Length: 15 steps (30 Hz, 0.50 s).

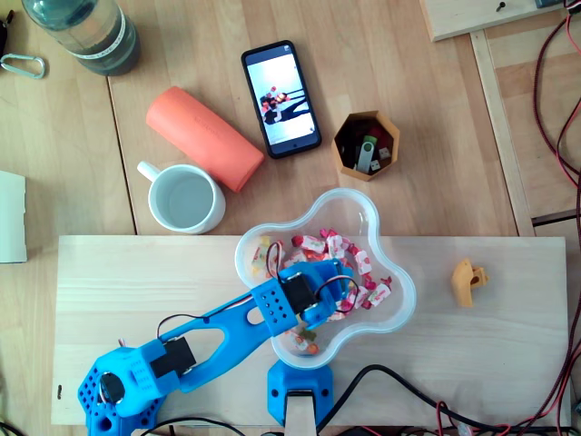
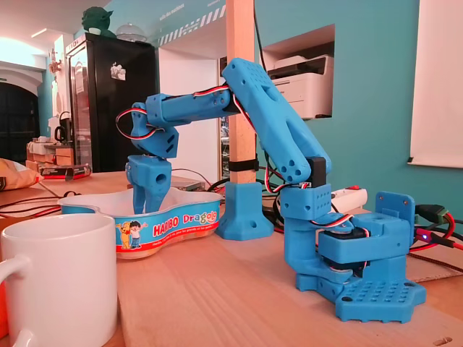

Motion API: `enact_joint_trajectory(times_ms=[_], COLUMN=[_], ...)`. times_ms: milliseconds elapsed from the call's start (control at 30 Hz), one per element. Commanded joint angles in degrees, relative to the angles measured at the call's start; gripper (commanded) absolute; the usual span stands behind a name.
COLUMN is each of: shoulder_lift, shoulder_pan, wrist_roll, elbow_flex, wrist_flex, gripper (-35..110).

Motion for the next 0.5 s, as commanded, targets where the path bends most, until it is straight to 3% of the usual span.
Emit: enact_joint_trajectory(times_ms=[0,467], shoulder_lift=[1.76,1.76], shoulder_pan=[0.79,0.79], wrist_roll=[0.53,0.62], elbow_flex=[-0.09,-0.09], wrist_flex=[0.97,1.05], gripper=[21,16])
